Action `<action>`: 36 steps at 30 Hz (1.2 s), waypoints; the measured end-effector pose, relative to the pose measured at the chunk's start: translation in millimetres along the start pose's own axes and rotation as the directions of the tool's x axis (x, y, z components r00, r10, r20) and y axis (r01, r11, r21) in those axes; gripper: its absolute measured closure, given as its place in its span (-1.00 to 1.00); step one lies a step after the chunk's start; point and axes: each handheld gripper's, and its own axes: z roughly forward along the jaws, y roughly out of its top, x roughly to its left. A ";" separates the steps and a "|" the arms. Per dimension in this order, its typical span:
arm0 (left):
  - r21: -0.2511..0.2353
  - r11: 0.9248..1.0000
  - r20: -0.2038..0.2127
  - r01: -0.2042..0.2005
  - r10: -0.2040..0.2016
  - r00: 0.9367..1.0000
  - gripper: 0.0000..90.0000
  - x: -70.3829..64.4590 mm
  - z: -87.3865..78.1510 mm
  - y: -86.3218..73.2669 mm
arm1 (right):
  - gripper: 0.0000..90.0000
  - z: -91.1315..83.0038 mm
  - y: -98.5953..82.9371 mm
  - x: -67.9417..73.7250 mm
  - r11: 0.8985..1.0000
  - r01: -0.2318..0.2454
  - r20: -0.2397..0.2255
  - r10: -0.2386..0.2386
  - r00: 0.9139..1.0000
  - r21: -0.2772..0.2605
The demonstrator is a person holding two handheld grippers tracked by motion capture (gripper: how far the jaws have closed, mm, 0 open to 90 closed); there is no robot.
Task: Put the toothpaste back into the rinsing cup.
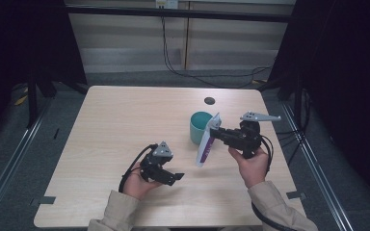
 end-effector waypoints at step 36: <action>0.019 1.000 -0.064 0.001 0.000 0.998 -0.61 8.8 -1.4 -49.4 | 0.74 -9.6 44.2 -2.8 0.990 0.072 0.049 -0.066 0.997 -0.122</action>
